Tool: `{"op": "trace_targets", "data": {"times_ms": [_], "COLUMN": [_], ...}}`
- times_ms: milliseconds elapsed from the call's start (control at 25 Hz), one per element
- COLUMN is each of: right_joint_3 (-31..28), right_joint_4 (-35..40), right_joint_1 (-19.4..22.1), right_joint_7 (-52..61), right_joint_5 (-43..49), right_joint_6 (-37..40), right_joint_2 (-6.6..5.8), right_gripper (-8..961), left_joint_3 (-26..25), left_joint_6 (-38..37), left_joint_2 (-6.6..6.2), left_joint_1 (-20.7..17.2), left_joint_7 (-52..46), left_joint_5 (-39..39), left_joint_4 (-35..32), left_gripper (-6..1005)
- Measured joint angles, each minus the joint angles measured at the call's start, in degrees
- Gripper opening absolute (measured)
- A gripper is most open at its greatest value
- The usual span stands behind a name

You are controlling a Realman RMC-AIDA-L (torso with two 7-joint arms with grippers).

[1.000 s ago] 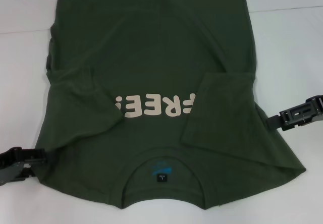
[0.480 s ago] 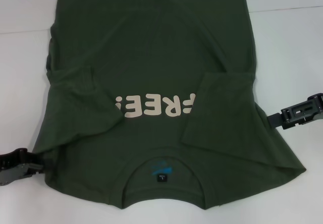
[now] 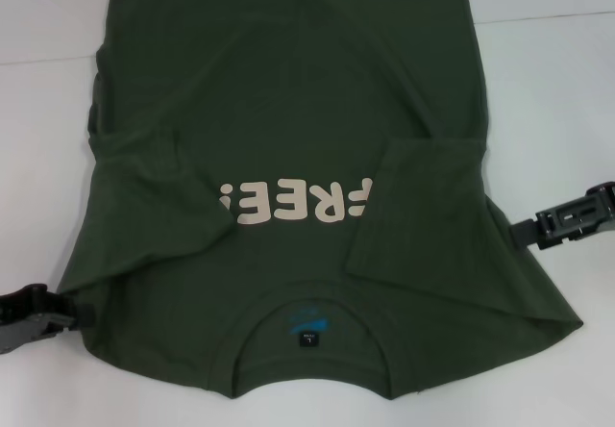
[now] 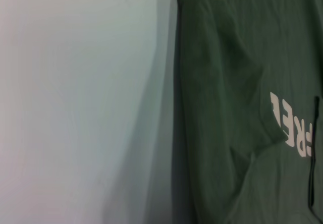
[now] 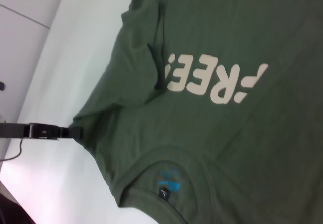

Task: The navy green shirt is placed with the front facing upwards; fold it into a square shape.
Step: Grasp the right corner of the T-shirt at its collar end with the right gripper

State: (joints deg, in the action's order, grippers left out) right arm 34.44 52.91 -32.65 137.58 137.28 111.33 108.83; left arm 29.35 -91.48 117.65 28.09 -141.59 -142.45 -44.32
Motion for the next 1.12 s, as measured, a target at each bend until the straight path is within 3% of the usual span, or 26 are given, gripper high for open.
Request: {"op": "trace_targets", "data": {"times_ms": [320,480,680,1120], "right_joint_3": [0.7,1.0,0.4,1.1], "right_joint_4": [0.0,0.0,0.0,0.0], "right_joint_1": [1.0,1.9,2.4,2.0], "right_joint_7": [0.5,0.4,0.1,0.4], "right_joint_5": [8.4,13.3,13.6,15.3], "right_joint_6": [2.4,2.4,1.8,-1.8], "right_joint_2": [-1.69,-1.91,-1.5,0.64], "right_gripper": [820,819,820,820], "left_joint_3": [-0.6,-0.9,-1.2,-1.6], "left_joint_6": [-0.2,-0.1,-0.1,-0.3], "left_joint_2": [-0.15,-0.14,-0.14,-0.26], "left_joint_1": [0.1,0.1,0.5,0.6], "left_joint_7": [-0.3,-0.5,-0.6,-0.6], "left_joint_5": [0.3,0.4,0.4,0.4], "left_joint_4": [-0.2,-0.2,-0.1,-0.4], "left_gripper": [32,32,32,33]}}
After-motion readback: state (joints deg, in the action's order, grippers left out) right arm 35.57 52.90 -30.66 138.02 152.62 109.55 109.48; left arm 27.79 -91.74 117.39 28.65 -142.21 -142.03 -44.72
